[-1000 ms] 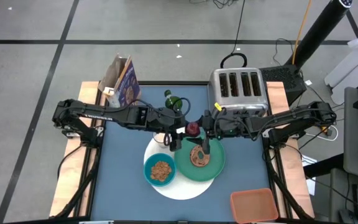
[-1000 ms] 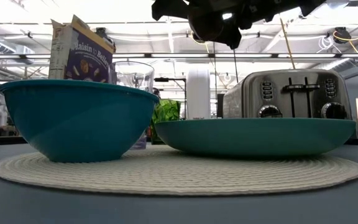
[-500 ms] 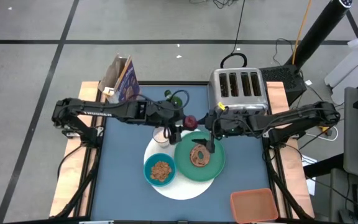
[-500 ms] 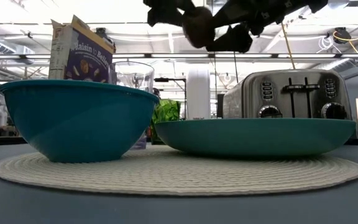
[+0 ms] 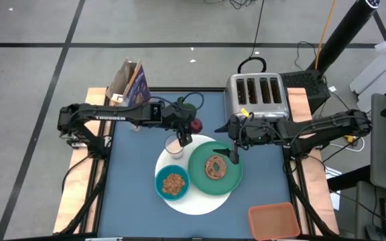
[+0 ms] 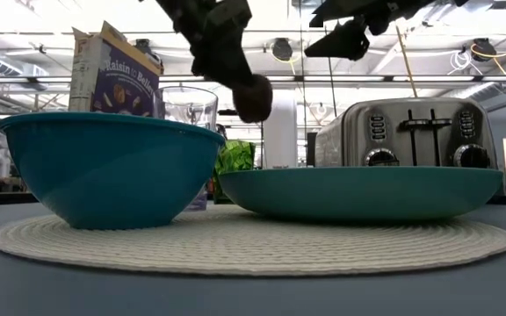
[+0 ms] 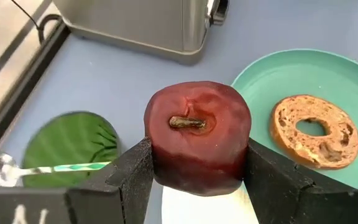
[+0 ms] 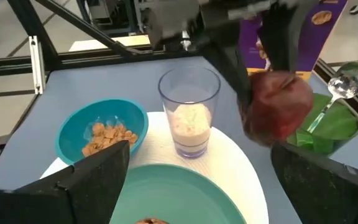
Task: Arrange a breakfast setting
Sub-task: Put the apple above the green plate from the orange bin
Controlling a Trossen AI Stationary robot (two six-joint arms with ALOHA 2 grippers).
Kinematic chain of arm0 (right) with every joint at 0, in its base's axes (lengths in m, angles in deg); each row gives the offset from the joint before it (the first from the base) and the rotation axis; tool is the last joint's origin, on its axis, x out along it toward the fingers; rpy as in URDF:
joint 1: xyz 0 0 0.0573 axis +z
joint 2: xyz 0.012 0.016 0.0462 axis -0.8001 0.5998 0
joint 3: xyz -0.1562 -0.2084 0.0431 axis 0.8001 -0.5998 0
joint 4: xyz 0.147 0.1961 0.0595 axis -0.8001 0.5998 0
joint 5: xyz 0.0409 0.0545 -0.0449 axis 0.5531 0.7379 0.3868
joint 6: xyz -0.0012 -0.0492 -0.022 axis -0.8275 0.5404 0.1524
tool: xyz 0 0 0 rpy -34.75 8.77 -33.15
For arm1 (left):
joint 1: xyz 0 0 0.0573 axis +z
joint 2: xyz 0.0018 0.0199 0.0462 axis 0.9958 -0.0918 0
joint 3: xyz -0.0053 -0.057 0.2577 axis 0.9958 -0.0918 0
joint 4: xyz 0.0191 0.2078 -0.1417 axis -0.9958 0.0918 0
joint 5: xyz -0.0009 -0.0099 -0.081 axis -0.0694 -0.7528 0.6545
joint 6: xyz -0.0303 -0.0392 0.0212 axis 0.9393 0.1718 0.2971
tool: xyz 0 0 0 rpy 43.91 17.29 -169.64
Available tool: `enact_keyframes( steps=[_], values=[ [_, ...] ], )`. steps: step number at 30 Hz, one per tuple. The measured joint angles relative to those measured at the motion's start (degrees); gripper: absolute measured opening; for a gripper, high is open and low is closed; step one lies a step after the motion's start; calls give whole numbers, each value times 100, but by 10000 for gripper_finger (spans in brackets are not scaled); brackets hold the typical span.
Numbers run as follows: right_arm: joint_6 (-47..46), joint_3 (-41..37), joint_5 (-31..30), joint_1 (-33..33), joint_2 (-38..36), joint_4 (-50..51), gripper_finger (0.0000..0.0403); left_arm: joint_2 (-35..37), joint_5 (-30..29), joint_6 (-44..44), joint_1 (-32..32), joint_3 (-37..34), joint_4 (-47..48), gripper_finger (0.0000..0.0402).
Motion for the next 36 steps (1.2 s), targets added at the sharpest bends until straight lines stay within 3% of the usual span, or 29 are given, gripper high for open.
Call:
enact_keyframes(
  steps=[7, 19, 30, 36],
  values=[
    [1, 0, 1, 0, 2, -1, 381, -5, 229, 318, 118, -580, -849, 218],
    [151, 0, 0, -2, 4, -114, 380, -93, 229, 1105, 154, -623, -891, 218],
    [151, 0, 0, -2, 7, -111, 380, -105, 297, 1364, 233, 209, -316, 218],
    [151, 4, 0, -2, 7, -108, 380, -696, 532, 1387, 339, 1004, 176, 218]
  ],
)
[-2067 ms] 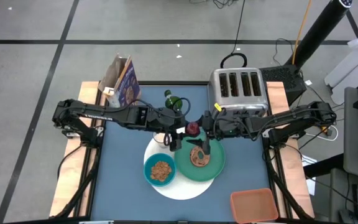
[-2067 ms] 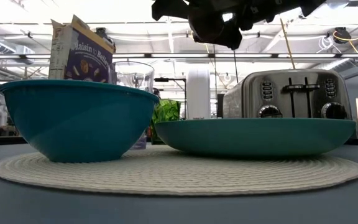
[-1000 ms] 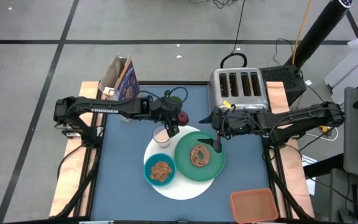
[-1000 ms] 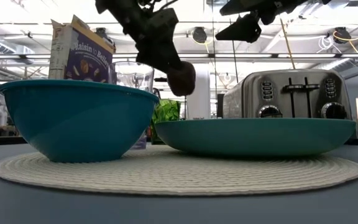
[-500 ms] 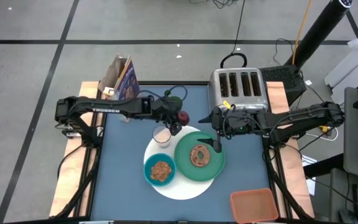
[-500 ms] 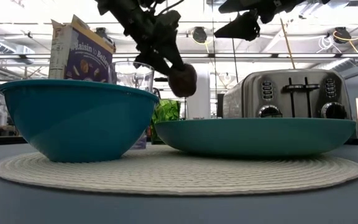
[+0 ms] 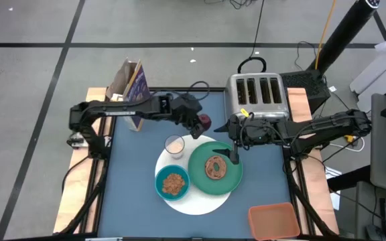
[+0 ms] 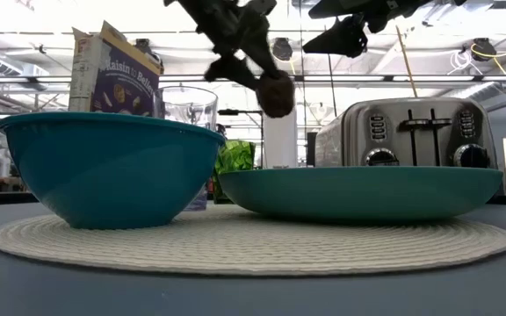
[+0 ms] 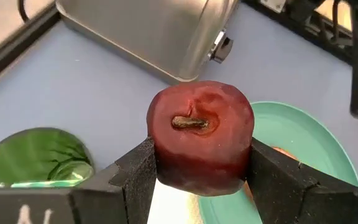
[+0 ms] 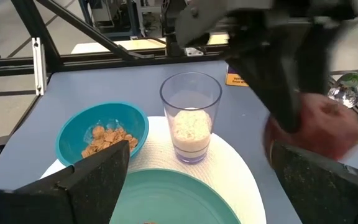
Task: Arrange a breakfast setting
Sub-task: Put the apple above the green plate from the orange bin
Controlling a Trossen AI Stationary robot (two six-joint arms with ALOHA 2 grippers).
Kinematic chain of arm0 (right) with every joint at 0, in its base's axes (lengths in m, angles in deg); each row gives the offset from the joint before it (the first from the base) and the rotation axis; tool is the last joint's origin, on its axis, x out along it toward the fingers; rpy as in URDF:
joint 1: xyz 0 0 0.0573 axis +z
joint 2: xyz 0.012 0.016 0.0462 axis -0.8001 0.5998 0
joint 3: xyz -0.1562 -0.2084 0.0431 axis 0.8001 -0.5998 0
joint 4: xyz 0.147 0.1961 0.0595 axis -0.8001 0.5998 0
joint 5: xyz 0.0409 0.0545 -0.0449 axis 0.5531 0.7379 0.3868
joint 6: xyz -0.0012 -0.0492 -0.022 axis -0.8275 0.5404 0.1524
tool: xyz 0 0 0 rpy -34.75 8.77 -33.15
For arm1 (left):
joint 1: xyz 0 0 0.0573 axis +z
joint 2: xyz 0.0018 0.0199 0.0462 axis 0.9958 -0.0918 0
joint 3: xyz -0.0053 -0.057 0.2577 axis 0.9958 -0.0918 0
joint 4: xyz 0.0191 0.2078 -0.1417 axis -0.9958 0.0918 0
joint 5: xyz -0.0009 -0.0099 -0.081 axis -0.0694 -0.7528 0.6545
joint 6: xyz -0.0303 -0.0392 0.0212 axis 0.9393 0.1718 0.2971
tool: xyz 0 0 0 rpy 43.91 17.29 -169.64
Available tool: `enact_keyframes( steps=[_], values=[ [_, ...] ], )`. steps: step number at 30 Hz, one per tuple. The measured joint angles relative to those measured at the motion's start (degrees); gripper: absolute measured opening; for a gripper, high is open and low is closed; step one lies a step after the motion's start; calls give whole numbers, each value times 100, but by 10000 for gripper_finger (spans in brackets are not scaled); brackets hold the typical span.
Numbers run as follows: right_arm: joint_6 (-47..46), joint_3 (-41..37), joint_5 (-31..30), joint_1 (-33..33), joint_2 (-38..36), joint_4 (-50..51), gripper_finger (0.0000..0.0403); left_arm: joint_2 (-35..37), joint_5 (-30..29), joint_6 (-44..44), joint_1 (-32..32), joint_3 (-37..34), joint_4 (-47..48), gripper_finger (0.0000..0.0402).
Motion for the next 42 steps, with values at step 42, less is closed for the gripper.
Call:
enact_keyframes(
  steps=[42],
  values=[
    [170, 2, 2, -2, 1, 140, 380, -1458, -21, 198, 5, 996, 1738, 218]
  ],
)
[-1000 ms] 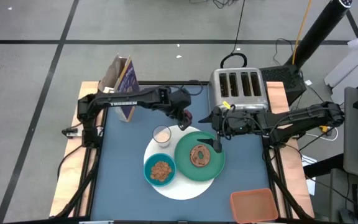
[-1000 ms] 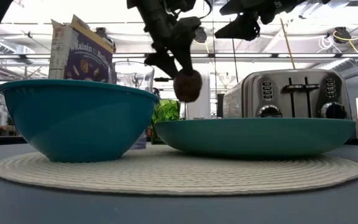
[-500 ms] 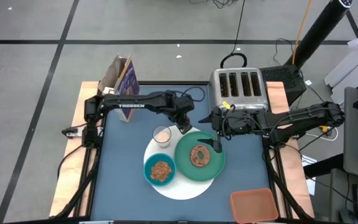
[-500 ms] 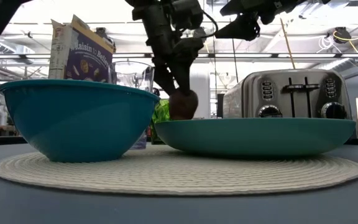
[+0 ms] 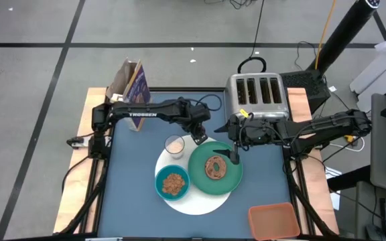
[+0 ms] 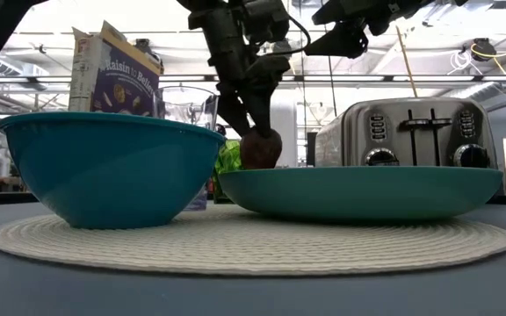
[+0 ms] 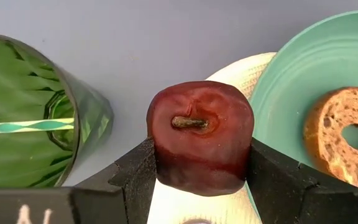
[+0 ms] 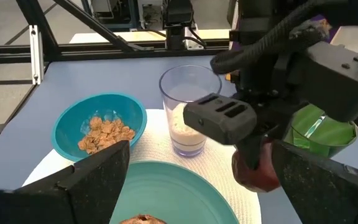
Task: Arrange a breakfast setting
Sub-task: Put the apple above the green plate from the orange bin
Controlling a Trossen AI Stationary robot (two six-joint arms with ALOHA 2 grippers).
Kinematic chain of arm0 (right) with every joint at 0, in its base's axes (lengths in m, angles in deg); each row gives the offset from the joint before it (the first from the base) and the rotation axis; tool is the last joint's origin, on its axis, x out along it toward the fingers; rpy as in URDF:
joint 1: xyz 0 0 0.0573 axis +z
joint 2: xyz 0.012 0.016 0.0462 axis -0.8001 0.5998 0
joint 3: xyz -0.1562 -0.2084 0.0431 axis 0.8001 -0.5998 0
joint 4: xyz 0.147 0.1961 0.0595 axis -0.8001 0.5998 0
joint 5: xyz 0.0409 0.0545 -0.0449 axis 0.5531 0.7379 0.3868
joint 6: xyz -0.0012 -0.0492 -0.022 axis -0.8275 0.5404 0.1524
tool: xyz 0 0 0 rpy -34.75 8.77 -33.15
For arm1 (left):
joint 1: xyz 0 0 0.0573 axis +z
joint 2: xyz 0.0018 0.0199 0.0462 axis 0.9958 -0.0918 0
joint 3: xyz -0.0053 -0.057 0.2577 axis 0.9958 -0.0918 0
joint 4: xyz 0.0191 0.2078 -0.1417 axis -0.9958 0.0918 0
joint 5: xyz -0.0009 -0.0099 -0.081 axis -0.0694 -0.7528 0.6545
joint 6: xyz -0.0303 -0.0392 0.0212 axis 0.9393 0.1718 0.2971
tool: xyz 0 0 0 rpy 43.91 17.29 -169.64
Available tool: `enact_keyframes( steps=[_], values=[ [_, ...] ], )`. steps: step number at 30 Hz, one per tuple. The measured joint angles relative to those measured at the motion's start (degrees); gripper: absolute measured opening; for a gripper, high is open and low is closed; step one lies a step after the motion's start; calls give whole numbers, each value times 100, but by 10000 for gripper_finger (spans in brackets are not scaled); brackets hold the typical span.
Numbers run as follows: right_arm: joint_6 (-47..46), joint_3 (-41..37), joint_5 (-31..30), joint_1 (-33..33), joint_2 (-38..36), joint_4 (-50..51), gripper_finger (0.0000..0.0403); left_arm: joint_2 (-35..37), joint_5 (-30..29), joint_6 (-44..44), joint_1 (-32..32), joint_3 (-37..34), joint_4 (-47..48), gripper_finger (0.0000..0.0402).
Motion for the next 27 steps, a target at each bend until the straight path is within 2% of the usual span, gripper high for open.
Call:
enact_keyframes(
  steps=[4, 11, 21, 27],
  values=[
    [0, 0, 0, 0, 1, 16, 380, -65, -29, 131, -15, 0, -36, 218],
    [0, 0, 0, 0, -1, 55, 380, -96, -570, 319, -86, 0, -184, 218],
    [0, 0, 0, 0, -1, 57, 380, -96, -634, 576, -126, 0, -1046, 218],
    [2, -2, 0, 9, -180, 93, 380, -215, -766, 658, -132, 0, -1260, 218]
  ],
)
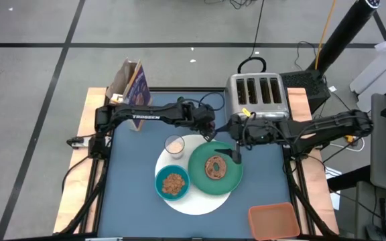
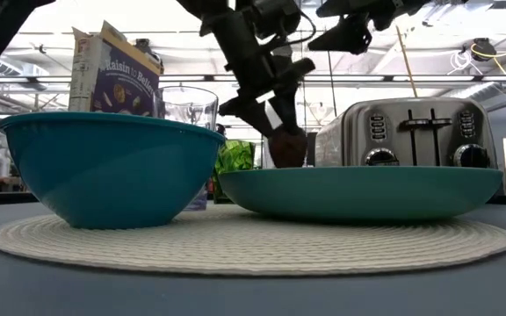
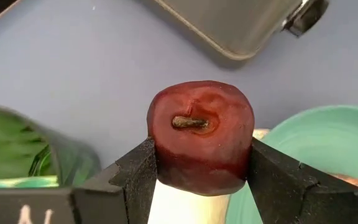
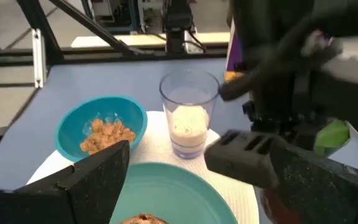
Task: Arrange a breakfast setting
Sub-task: Put the apple above the green plate from the orange bin
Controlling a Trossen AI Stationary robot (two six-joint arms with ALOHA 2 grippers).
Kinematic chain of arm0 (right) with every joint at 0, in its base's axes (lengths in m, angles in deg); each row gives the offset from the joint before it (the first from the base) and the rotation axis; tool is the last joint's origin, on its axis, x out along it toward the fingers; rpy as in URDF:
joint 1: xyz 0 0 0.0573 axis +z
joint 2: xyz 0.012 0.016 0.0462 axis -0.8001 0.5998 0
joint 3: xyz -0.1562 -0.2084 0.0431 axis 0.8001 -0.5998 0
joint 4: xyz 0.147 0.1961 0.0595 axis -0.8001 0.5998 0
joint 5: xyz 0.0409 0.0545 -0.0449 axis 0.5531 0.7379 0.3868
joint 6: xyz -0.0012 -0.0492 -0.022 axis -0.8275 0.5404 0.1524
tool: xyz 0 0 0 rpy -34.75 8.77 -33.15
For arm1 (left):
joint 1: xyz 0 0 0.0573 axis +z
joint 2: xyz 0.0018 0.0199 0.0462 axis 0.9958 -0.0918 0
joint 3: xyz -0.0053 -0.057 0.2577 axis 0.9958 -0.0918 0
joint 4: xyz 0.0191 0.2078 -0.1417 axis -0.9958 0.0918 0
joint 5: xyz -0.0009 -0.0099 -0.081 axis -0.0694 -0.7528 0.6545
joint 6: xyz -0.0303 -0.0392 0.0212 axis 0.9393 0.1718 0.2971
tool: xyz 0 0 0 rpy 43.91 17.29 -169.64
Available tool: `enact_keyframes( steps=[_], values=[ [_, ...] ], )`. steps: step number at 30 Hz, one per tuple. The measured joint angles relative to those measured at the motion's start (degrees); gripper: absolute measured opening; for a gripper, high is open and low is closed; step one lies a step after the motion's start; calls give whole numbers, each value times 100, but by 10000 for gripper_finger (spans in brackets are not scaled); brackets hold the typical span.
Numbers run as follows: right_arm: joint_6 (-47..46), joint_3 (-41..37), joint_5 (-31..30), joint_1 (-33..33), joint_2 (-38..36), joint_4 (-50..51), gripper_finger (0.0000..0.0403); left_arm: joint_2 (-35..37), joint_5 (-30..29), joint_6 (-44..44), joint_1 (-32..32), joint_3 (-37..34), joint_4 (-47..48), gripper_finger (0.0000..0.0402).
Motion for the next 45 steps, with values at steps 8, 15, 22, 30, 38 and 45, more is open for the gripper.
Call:
enact_keyframes(
  steps=[8, 15, 22, 30, 38, 45],
  values=[
    [107, -4, 9, 2, -258, 194, 380, -288, -157, 35, -18, -4, -419, 218],
    [120, -4, 7, 4, -289, 336, 380, -491, -208, 66, -16, 4, -674, 218],
    [124, -4, 19, 4, -320, 443, 380, -670, -257, 59, -16, -2, -800, 218],
    [111, -4, 20, 4, -510, 776, 380, -701, -266, -98, -16, 4, -743, 218],
    [107, -4, 20, 4, -547, 796, 380, -700, -265, -107, -18, 4, -753, 218],
    [109, -4, 20, 4, -547, 796, 380, -571, -248, -107, -18, -7, -827, 218]
  ],
)
